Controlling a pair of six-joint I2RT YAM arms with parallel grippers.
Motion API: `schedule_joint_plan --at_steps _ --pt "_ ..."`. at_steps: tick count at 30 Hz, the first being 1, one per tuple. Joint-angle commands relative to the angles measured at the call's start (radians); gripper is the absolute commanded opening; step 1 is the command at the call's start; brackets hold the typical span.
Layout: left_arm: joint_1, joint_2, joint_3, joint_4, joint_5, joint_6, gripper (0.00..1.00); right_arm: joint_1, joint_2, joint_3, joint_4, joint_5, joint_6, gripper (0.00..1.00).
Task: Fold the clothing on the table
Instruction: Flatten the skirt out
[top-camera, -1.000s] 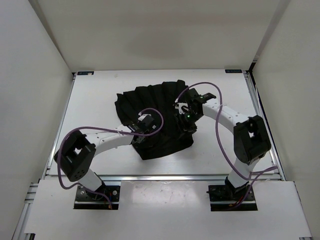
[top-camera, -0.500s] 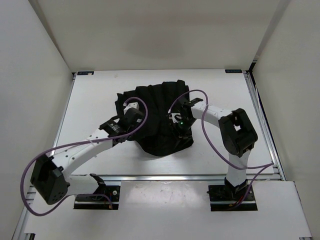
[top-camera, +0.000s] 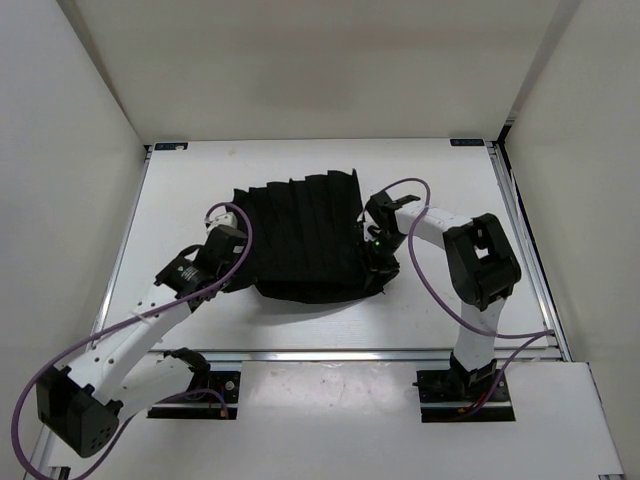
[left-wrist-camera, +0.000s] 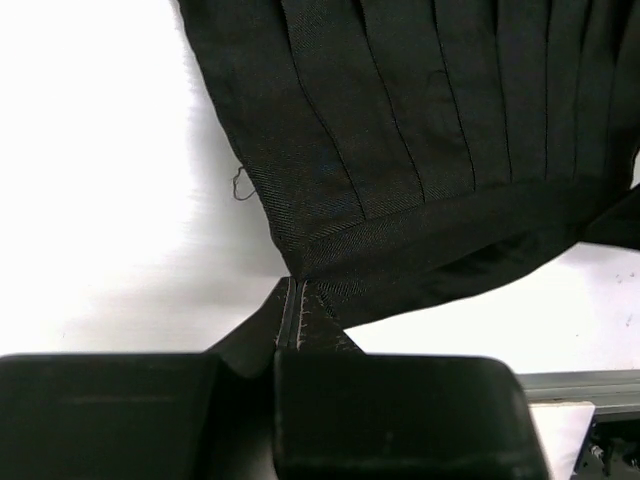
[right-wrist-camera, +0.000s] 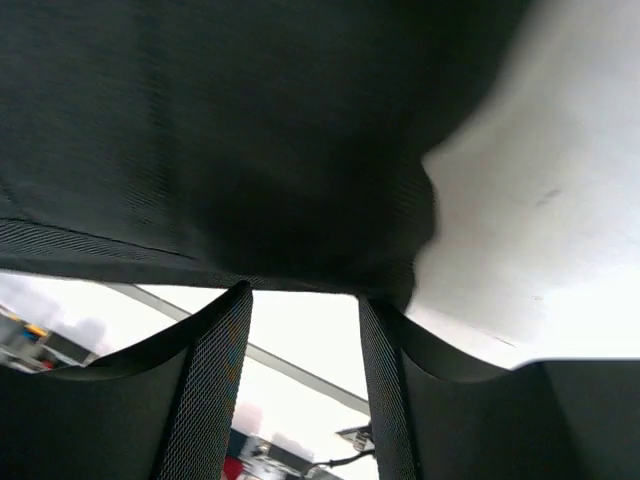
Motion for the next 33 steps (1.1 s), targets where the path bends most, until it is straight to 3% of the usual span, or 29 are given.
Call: schedule_joint_plan --at_steps 1,5,10,19,27,33 --pt "0.045 -0.069 -0.041 -0.047 0.031 0.018 0.0 -0.034 -0.007 0.011 0.03 0.001 0.026 0.52" --pt "0.073 -0.118 -0.078 -0.059 0.06 0.018 0.0 -0.062 -0.085 0.02 0.05 -0.104 0.048 0.55" --pt "0.106 -0.154 -0.103 -0.059 0.116 0.035 0.0 -0.076 -0.13 0.043 0.035 -0.121 0.07 0.56" --pt "0.151 -0.171 -0.098 -0.077 0.155 0.065 0.0 -0.076 -0.055 0.007 0.134 -0.151 0.107 0.55" --pt "0.18 -0.173 -0.081 -0.094 0.169 0.087 0.0 -0.165 -0.034 -0.09 0.349 -0.351 0.239 0.53" --pt "0.197 -0.173 -0.09 -0.082 0.183 0.101 0.0 -0.157 0.015 -0.118 0.378 -0.438 0.28 0.49"
